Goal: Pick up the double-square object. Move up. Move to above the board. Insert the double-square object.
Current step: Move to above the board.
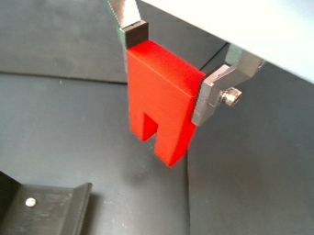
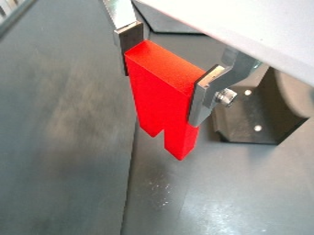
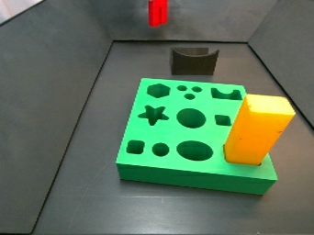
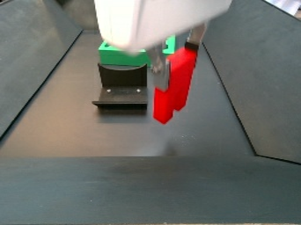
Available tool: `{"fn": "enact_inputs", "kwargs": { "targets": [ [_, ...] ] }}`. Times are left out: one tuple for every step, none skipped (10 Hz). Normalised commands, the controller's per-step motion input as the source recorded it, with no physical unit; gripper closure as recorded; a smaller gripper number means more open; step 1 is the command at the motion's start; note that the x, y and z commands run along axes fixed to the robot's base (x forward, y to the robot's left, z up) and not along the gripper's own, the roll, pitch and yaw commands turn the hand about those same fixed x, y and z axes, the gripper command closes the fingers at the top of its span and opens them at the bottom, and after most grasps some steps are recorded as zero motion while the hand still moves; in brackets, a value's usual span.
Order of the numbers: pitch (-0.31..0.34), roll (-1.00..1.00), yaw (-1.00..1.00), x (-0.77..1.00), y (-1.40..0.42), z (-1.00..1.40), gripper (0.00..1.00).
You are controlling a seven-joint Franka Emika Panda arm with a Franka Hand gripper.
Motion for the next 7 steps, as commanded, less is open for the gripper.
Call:
{"fn": "enact_inputs", "kwargs": {
  "targets": [
    [0.105,-0.02,-0.03,0.01,-0.02,1.00,1.00],
    [0.100,0.01,-0.01,0.01,-0.01,1.00,1.00],
    [0.101,0.03,0.00,0.01,-0.01,1.00,1.00],
    [0.101,0.04,0.00,0.01,-0.01,1.00,1.00],
    [0.104,0.05,0.01,0.01,-0.01,1.00,1.00],
    [0.103,0.05,0.02,0.01,-0.01,1.00,1.00],
    [0.100,0.05,0.02,0.01,-0.01,1.00,1.00]
  ]
}}
